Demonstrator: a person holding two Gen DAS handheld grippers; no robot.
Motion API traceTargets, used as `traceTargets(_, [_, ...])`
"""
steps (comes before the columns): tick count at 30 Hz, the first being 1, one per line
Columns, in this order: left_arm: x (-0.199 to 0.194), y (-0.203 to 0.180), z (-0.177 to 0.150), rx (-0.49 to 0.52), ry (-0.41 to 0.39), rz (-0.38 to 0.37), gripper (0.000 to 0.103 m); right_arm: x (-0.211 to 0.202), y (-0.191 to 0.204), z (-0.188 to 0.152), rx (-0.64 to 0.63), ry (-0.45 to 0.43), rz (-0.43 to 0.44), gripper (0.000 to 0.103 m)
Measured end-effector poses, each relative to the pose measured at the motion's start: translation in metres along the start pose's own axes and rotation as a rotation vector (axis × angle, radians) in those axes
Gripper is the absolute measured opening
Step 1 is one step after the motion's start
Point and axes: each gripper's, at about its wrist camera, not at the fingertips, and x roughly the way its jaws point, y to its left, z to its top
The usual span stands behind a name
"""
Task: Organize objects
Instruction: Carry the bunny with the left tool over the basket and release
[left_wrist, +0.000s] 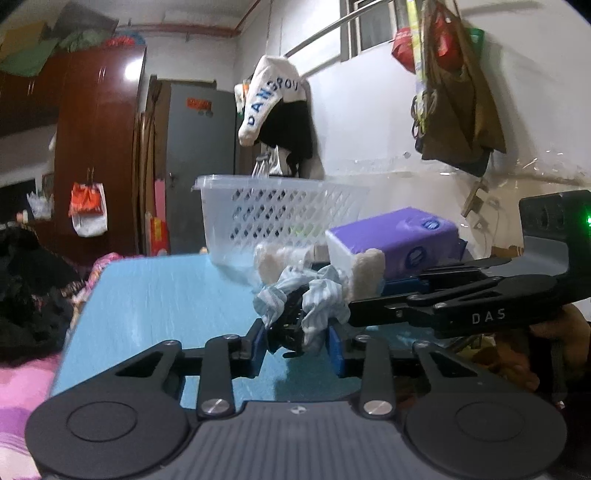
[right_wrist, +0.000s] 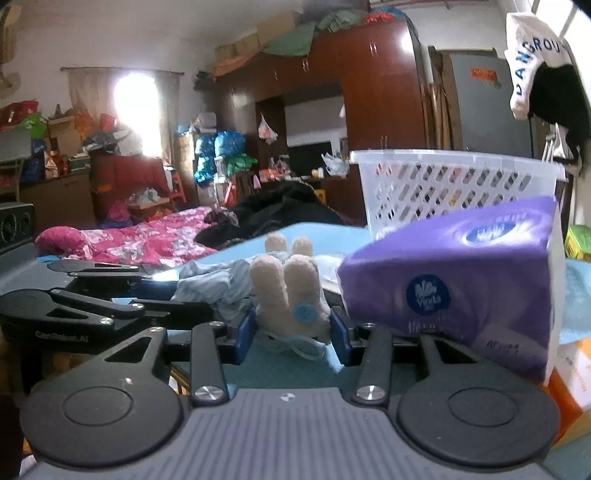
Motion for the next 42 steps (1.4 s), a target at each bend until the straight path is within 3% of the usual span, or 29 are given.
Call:
traceTargets(11, [-0.019,-0.014,0.031,0.034,-0.117,-0.002,0.037,-0.021,0.003,0.03,-0.092,-0.106,-0.02,0.046])
traceTargets(17, [-0.005,-0.028,0.079,0.098,-0.2,-0.027,0.032,-0.03,-0.018,0.076,-0.132,-0.188,-0.059,0.046])
traceTargets(22, [0.034,-0.027,0.135,0.114,-0.225,-0.051,0.031,-0.016,-0.051,0.125,-0.125,-0.213,-0.102,0.046])
traceTargets(27, [0.096,-0.004,0.185,0.073,-0.178,-0.075,0.031,0.022,-0.095,0.161,-0.102,-0.182,-0.145,0.046])
traceTargets(31, [0.144,0.01,0.203,0.048,-0.11,-0.081,0.031,0.053,-0.129,0.175,-0.072,-0.122,-0.174,0.046])
traceTargets(37, [0.214,0.029,0.202,0.0,0.037,-0.079,0.031,0.09,-0.17,0.167,0.013,0.004,-0.207,0.046])
traceTargets(42, [0.242,0.026,0.196,-0.001,0.093,-0.045,0.032,0.102,-0.18,0.155,0.04,0.065,-0.244,0.048])
